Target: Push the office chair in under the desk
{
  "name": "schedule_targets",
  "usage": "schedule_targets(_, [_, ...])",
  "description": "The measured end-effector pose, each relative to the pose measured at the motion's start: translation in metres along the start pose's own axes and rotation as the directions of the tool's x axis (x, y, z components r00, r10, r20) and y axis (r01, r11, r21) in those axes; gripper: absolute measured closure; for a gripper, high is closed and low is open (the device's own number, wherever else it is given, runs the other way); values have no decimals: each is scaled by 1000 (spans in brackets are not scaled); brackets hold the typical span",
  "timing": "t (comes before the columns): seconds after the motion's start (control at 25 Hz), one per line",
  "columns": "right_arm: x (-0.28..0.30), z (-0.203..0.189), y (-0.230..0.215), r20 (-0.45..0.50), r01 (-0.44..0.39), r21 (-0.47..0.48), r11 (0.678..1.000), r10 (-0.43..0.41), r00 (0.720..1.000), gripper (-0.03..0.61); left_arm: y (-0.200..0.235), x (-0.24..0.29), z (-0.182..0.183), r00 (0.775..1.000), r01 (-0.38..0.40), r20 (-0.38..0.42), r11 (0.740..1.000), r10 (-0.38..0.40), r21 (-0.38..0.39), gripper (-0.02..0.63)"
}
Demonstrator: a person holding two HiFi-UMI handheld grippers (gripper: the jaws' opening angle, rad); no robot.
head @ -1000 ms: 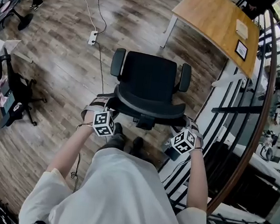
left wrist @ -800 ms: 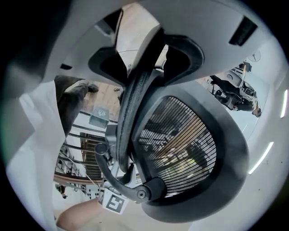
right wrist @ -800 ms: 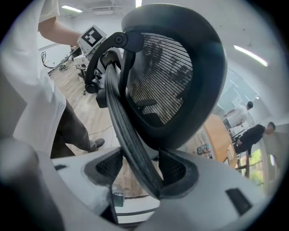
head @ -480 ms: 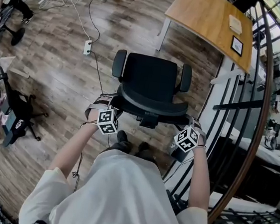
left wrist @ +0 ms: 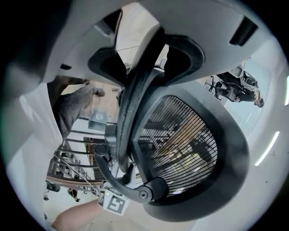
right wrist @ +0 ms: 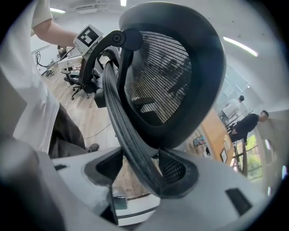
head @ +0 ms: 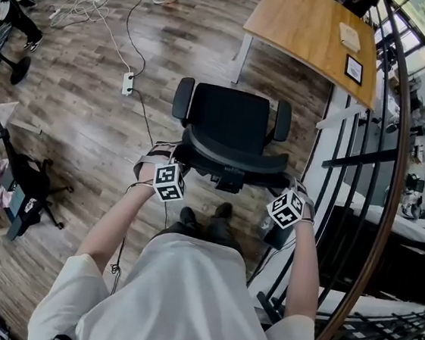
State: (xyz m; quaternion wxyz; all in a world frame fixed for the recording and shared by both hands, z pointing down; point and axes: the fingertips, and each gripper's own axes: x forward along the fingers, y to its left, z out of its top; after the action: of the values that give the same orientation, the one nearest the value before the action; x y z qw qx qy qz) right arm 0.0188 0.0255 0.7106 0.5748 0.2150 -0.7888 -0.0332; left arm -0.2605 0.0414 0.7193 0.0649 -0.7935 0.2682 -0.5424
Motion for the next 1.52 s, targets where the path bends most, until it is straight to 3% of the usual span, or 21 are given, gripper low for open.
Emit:
schedule_targets(0.28, [-3,-1,-63,1,13,6,1000,-13,1000,337,51,18,37,1000,4,-10,1000,-4,3,356])
schedule_targets(0.52, [16,-4,-55,-8,26,13,1000,-26,1000,337,48,34,26,1000,-16,-13,999,17,28,354])
schedule_targets(0.72, [14,-11,-113,-24,1,11,1000,0,1000,344,91,53,64,999,-16,-34,999,17,32,354])
schedule_targets(0.96, [31,-26,-126,-33,4,8,1000,-3,999,354,96,81,72,999,-19,-28,999,20,43,356])
schedule_targets(1.52, [41,-67,-197,-55,7,12,1000,-7,998,365,135,134,136,1000,-20,-19,996,22,83,357])
